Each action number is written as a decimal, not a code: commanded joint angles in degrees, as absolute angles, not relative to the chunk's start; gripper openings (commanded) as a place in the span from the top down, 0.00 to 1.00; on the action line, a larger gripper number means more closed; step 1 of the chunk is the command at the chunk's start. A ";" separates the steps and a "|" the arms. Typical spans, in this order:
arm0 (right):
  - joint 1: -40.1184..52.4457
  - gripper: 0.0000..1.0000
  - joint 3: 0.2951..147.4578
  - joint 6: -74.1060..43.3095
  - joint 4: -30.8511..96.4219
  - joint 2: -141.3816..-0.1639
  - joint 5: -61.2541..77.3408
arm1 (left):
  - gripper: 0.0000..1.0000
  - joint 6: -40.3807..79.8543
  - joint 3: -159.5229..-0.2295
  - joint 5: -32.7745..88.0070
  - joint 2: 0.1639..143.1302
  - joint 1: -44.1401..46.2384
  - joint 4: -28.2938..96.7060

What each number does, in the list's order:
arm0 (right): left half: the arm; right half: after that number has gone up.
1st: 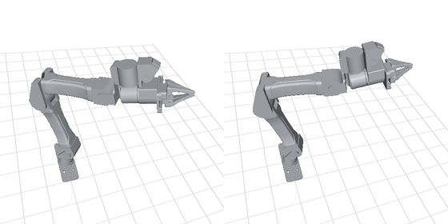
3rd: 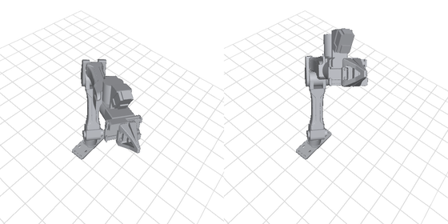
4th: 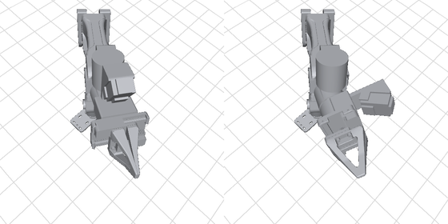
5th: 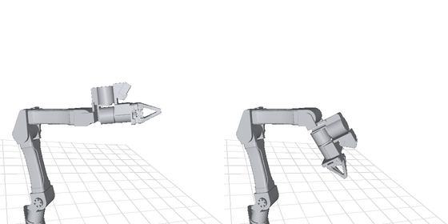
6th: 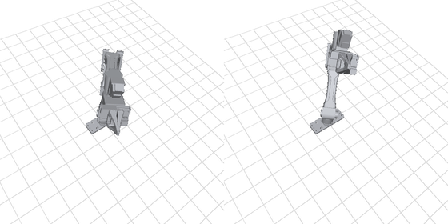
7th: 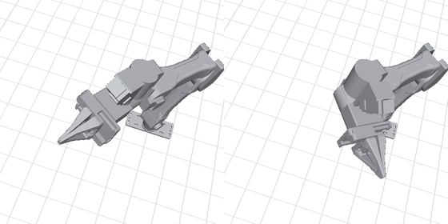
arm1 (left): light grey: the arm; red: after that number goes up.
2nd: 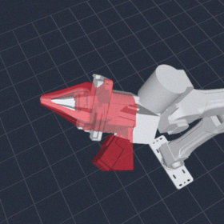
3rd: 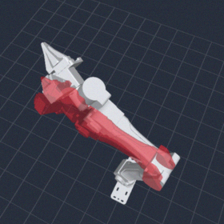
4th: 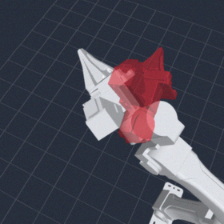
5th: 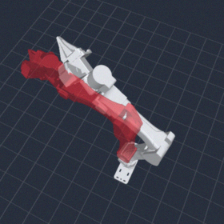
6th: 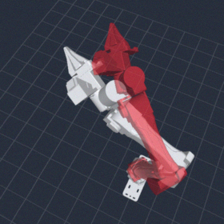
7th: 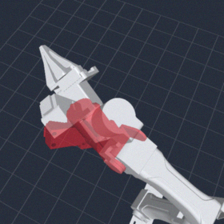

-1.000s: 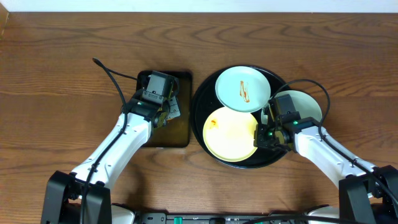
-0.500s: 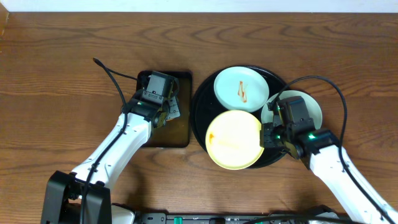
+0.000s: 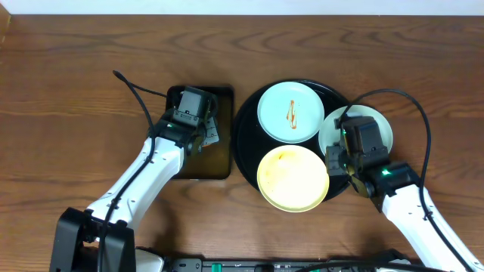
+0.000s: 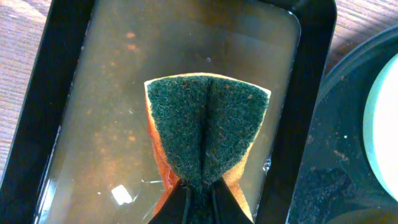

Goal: Clean dirty plates on tray and stack at the side
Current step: 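Grip the yellow plate rim with the right gripper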

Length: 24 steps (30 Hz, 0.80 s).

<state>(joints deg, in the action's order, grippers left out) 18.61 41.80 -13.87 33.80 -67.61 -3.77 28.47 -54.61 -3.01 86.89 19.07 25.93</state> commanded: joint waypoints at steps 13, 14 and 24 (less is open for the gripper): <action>19.16 0.73 37.60 -23.81 41.28 -76.73 10.70 | 0.92 28.08 -54.98 -4.12 86.59 18.94 26.13; 19.16 0.73 37.58 -23.79 40.64 -77.87 10.37 | 0.92 28.08 -54.98 -4.12 86.59 18.94 26.13; 19.16 0.90 37.56 -29.36 37.50 -81.49 7.55 | 0.92 28.08 -54.98 -4.12 86.59 18.94 26.33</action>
